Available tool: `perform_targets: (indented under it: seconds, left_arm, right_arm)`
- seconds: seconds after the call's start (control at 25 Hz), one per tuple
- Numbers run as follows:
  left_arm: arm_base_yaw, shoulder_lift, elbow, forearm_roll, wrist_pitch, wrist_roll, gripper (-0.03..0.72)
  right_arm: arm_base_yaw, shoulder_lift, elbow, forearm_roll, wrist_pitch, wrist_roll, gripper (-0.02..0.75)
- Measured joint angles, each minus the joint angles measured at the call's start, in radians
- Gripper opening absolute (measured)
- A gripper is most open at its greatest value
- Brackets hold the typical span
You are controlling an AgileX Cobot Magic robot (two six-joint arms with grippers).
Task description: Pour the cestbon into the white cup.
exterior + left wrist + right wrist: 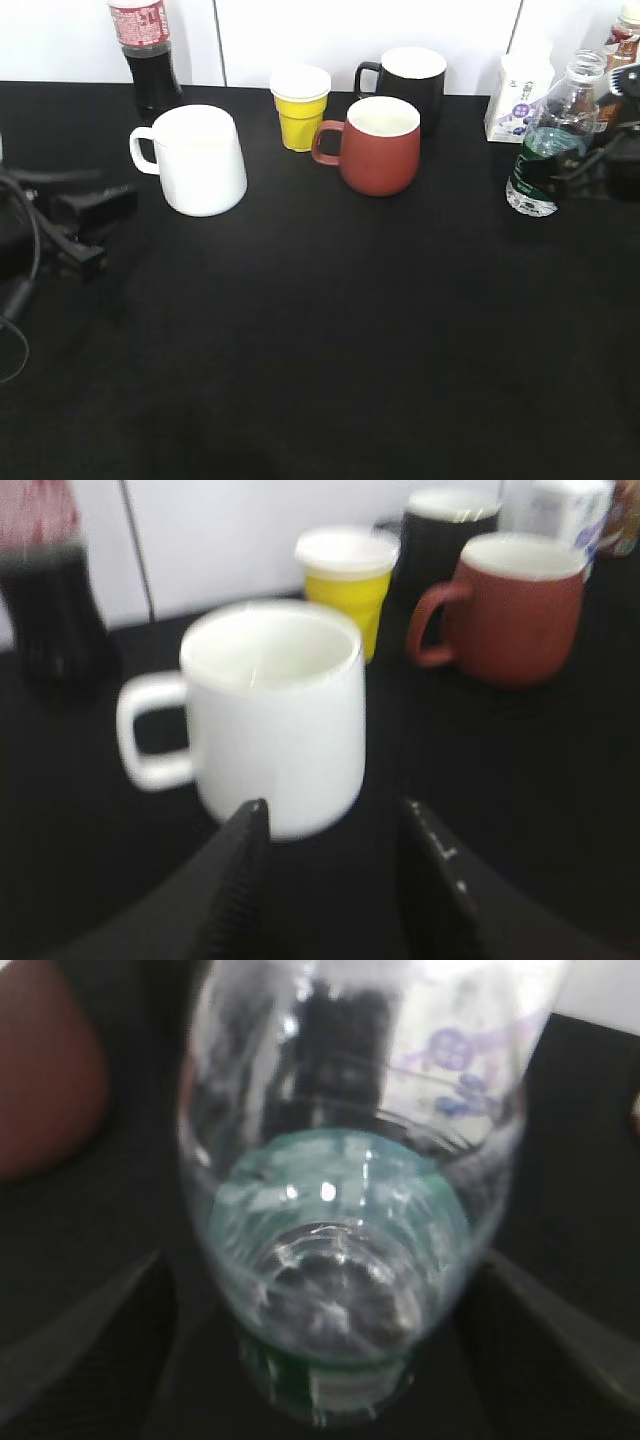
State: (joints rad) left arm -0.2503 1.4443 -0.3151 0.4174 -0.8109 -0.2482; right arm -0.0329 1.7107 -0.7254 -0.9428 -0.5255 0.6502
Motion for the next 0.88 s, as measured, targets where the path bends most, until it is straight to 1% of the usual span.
perform_targets:
  seconds: [0.08,0.16,0.2,0.24,0.32,0.36,0.4,0.44,0.48,0.52,0.56,0.6,0.64,0.68,0.72,0.76,0.8,0.88]
  left_arm:
    - [0.0,-0.017,0.0,0.0,0.106,-0.044,0.322]
    - [0.0,-0.053,-0.004,0.0,0.243,-0.079,0.322]
    - [0.0,-0.066,-0.011,0.0,0.288,-0.095,0.322]
    - [-0.003,-0.119,-0.039,-0.001,0.422,-0.13,0.322]
    - [-0.05,-0.216,-0.097,-0.009,0.674,-0.14,0.321]
    - [-0.092,-0.265,-0.134,-0.053,0.821,-0.141,0.321]
    - [-0.131,-0.322,-0.176,-0.108,0.977,-0.142,0.321]
    - [-0.168,-0.372,-0.22,-0.149,1.102,-0.143,0.321]
    - [-0.194,-0.429,-0.254,-0.181,1.222,-0.143,0.321]
    - [-0.213,-0.487,-0.279,-0.188,1.317,-0.143,0.321]
    - [-0.219,-0.562,-0.286,-0.188,1.396,-0.134,0.321]
    - [-0.219,-0.646,-0.287,-0.19,1.456,-0.118,0.321]
    - [-0.219,-0.746,-0.288,-0.197,1.503,-0.095,0.321]
    - [-0.219,-0.827,-0.288,-0.214,1.558,-0.064,0.316]
    - [-0.219,-0.907,-0.288,-0.236,1.609,-0.03,0.307]
    - [-0.22,-0.994,-0.289,-0.261,1.668,-0.002,0.292]
    - [-0.22,-1.069,-0.289,-0.274,1.723,0.017,0.28]
    - [-0.22,-1.203,-0.289,-0.289,1.827,0.07,0.271]
  right_arm:
    - [0.0,-0.061,0.023,-0.088,0.077,0.139,0.65]
    - [0.0,-0.141,0.063,-0.128,0.11,0.222,0.647]
    - [0.0,-0.181,0.074,-0.167,0.132,0.269,0.645]
    - [0.0,-0.253,0.081,-0.23,0.165,0.349,0.636]
    - [0.004,-0.35,0.081,-0.292,0.213,0.419,0.631]
    - [0.024,-0.408,0.081,-0.314,0.275,0.434,0.629]
    - [0.068,-0.46,0.081,-0.341,0.367,0.439,0.628]
    - [0.126,-0.509,0.081,-0.348,0.482,0.442,0.625]
    - [0.203,-0.547,0.081,-0.323,0.647,0.439,0.618]
    - [0.274,-0.582,0.081,-0.249,0.777,0.417,0.608]
    - [0.344,-0.614,0.081,-0.115,0.89,0.318,0.586]
    - [0.403,-0.654,0.081,0.076,0.945,0.205,0.561]
    - [0.458,-0.706,0.081,0.222,0.985,0.087,0.55]
    - [0.503,-0.776,0.081,0.349,1.015,0.021,0.545]
    - [0.539,-0.867,0.081,0.432,1.056,-0.028,0.543]
    - [0.555,-0.983,0.081,0.506,1.121,-0.078,0.543]
    - [0.558,-1.078,0.081,0.564,1.202,-0.129,0.543]
    - [0.559,-1.293,0.081,0.657,1.414,-0.201,0.543]
